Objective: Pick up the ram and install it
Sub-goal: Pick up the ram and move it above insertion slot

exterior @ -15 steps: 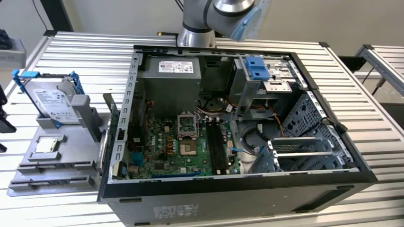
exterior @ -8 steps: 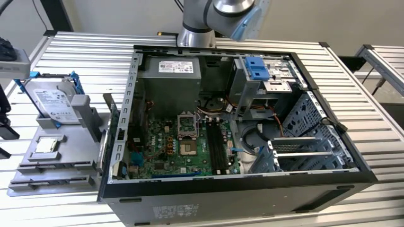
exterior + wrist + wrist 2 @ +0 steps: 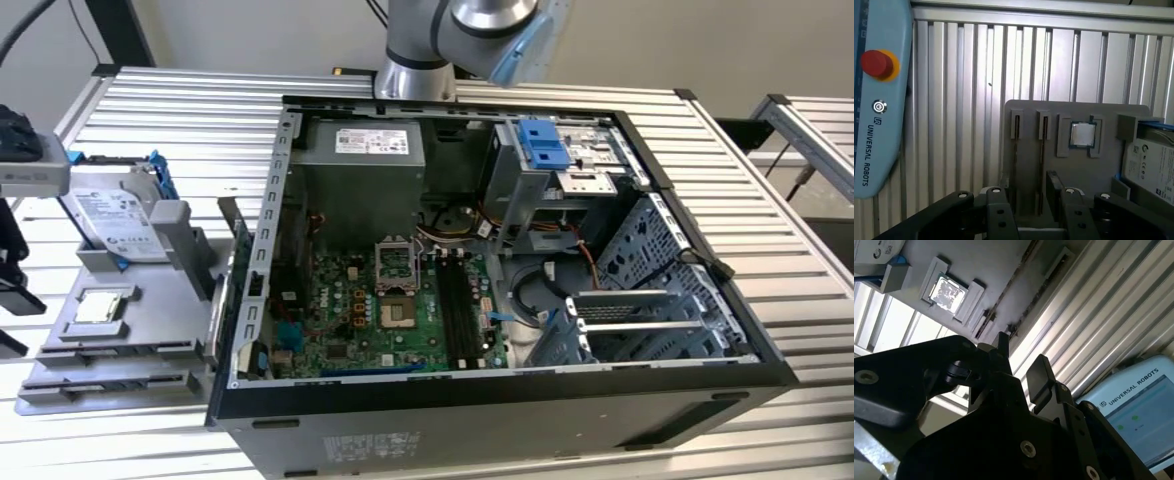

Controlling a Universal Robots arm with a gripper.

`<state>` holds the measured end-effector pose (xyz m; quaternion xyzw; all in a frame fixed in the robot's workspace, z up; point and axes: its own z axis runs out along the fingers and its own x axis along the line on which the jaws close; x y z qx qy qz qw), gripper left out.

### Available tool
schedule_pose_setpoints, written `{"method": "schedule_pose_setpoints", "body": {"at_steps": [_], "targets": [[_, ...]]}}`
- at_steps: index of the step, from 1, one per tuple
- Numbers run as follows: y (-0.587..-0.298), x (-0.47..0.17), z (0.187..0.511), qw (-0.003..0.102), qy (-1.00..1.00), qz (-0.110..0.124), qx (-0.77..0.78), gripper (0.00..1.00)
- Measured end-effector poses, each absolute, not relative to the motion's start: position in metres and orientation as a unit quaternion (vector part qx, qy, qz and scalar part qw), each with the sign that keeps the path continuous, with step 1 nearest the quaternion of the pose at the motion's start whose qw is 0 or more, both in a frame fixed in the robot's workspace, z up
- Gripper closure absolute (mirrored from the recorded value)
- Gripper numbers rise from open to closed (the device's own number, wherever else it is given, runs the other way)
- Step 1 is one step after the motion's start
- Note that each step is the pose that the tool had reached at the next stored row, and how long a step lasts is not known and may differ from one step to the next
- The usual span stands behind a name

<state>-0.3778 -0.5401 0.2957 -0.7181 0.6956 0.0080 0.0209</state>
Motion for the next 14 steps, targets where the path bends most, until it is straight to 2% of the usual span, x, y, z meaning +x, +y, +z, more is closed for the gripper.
{"method": "schedule_pose_setpoints", "body": {"at_steps": [14], "targets": [[-0.541,-0.378,0.270,0.021,0.696,0.008,-0.718,0.00]]}}
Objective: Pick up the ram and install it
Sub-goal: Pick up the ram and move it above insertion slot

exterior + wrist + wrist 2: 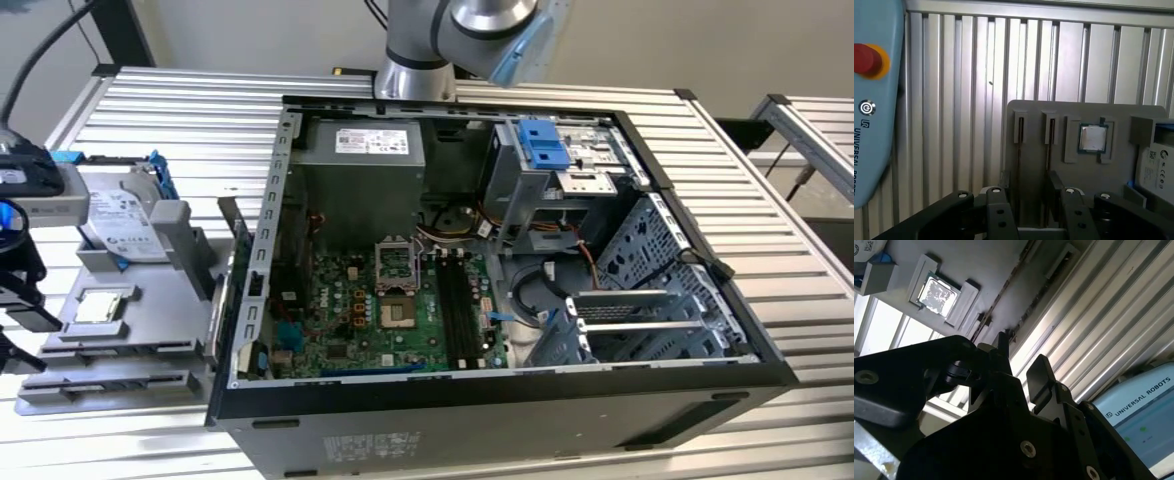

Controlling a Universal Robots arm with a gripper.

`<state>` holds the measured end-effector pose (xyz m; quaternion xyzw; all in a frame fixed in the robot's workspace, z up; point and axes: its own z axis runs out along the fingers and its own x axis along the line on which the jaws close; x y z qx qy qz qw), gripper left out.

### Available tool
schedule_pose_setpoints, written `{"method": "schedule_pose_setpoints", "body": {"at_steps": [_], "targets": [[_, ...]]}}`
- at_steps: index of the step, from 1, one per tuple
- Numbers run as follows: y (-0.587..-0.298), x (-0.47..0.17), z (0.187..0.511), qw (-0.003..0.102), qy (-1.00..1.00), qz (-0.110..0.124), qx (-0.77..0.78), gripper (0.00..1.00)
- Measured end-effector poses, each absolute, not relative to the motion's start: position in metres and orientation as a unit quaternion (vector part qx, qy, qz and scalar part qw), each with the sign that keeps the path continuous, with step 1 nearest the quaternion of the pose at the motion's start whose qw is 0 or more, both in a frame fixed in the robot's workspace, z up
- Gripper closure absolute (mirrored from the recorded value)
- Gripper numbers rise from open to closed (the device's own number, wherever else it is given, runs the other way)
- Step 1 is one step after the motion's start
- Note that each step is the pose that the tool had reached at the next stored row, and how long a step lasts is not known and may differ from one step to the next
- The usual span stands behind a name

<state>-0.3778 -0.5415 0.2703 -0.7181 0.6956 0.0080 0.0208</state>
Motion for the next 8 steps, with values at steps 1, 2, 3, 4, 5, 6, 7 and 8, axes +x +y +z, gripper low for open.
{"method": "schedule_pose_setpoints", "body": {"at_steps": [1,2,3,4,5,6,7,8], "targets": [[-0.541,-0.378,0.268,0.021,0.696,0.008,-0.718,0.00],[-0.541,-0.378,0.267,0.021,0.696,0.008,-0.718,0.00],[-0.541,-0.378,0.265,0.021,0.696,0.008,-0.718,0.00],[-0.542,-0.378,0.263,0.021,0.696,0.008,-0.718,0.00],[-0.542,-0.378,0.261,0.021,0.696,0.008,-0.718,0.00],[-0.541,-0.378,0.259,0.021,0.696,0.008,-0.718,0.00],[-0.541,-0.378,0.258,0.021,0.696,0.008,-0.718,0.00],[-0.541,-0.378,0.256,0.021,0.696,0.008,-0.718,0.00]]}}
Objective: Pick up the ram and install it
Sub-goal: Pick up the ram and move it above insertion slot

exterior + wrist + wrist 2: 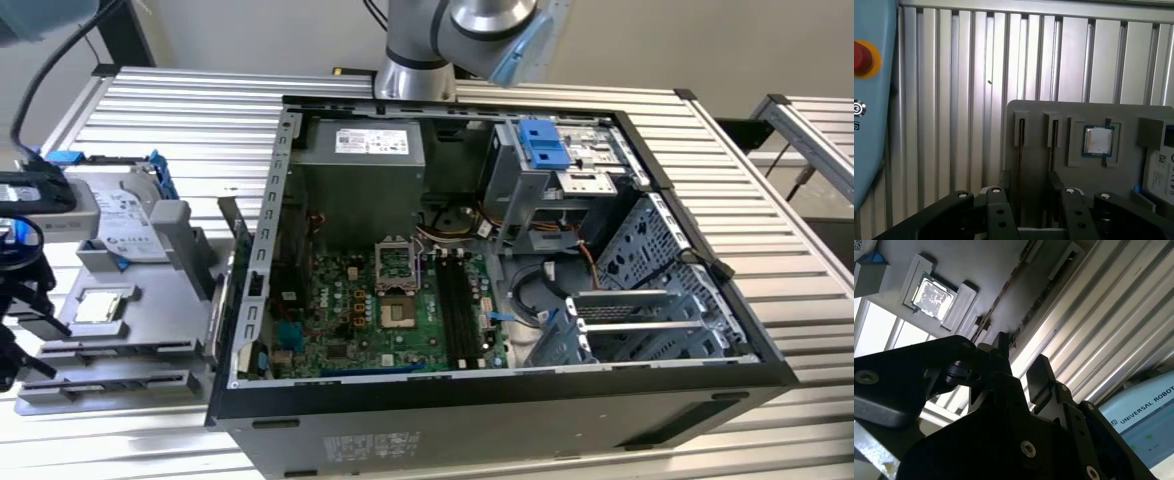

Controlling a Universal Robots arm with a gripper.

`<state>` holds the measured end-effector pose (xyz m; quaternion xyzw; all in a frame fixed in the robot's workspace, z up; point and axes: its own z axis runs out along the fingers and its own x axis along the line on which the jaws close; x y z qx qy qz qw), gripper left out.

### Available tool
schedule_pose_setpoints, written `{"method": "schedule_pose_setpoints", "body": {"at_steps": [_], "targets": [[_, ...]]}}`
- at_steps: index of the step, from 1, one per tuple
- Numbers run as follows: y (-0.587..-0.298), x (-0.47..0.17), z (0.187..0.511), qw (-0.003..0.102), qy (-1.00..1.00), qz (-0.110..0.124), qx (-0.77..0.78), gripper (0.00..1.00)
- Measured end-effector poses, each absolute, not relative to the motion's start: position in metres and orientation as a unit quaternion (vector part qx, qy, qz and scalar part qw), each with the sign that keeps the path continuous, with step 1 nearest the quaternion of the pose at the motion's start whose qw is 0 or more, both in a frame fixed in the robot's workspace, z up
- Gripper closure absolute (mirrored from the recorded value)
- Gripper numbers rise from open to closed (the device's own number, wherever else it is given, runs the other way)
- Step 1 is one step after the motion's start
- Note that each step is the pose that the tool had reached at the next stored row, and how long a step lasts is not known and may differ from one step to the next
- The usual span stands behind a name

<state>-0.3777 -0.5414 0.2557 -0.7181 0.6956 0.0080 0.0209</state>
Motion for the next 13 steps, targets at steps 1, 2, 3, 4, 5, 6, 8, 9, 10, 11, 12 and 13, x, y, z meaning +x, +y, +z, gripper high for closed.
{"method": "schedule_pose_setpoints", "body": {"at_steps": [1,2,3,4,5,6,8,9,10,11,12,13], "targets": [[-0.541,-0.378,0.254,0.021,0.696,0.008,-0.718,0.00],[-0.541,-0.377,0.252,0.021,0.696,0.008,-0.718,0.00],[-0.542,-0.377,0.250,0.021,0.696,0.008,-0.718,0.00],[-0.542,-0.377,0.249,0.021,0.696,0.008,-0.718,0.00],[-0.542,-0.377,0.247,0.021,0.696,0.008,-0.718,0.00],[-0.542,-0.377,0.245,0.021,0.696,0.008,-0.718,0.00],[-0.543,-0.377,0.241,0.021,0.697,0.008,-0.717,0.00],[-0.543,-0.377,0.239,0.021,0.697,0.008,-0.716,0.00],[-0.544,-0.376,0.237,0.021,0.698,0.008,-0.716,0.00],[-0.544,-0.376,0.236,0.021,0.698,0.008,-0.716,0.00],[-0.544,-0.376,0.234,0.021,0.698,0.008,-0.715,0.00],[-0.545,-0.376,0.232,0.021,0.699,0.008,-0.715,0.00]]}}
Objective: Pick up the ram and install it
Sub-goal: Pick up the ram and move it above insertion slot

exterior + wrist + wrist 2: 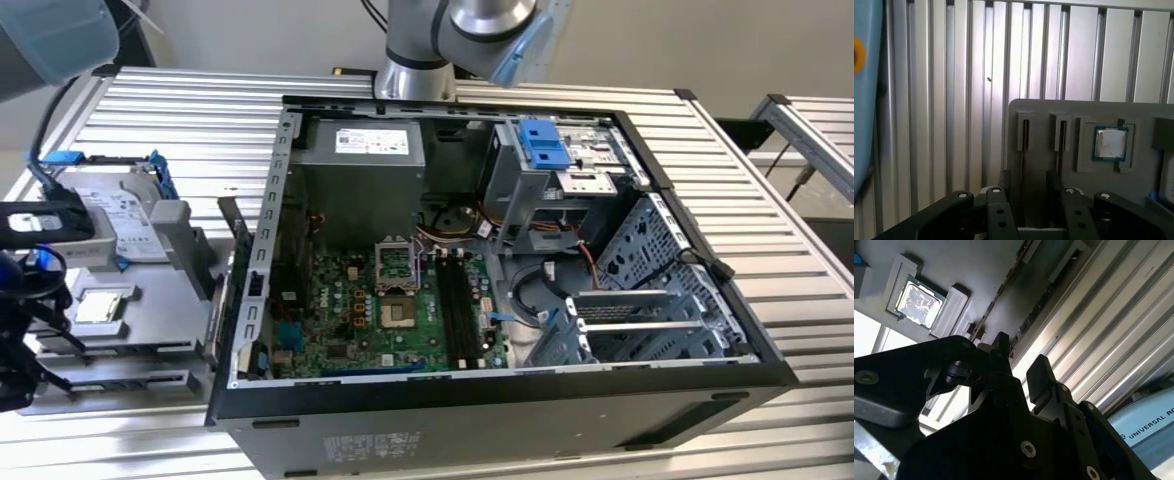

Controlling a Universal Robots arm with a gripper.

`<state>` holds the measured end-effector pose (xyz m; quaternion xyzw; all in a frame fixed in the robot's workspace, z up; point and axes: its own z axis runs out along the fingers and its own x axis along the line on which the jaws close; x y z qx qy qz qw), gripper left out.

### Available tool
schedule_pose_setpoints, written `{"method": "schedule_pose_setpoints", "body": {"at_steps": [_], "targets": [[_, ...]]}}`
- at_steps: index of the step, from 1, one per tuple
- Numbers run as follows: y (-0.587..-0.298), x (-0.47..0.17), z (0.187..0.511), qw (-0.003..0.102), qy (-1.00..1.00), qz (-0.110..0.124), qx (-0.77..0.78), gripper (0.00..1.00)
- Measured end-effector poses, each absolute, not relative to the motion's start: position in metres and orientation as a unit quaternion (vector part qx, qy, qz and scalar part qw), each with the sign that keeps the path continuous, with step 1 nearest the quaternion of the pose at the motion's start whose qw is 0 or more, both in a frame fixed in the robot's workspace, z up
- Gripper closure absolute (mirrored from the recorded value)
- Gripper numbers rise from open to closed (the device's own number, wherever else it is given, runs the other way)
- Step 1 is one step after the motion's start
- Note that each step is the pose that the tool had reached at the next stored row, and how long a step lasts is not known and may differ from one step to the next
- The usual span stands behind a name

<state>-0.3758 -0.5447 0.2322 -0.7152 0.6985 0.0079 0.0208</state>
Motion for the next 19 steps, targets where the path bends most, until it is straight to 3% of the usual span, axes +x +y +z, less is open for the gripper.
{"method": "schedule_pose_setpoints", "body": {"at_steps": [19], "targets": [[-0.551,-0.371,0.198,0.021,0.703,0.008,-0.711,0.00]]}}
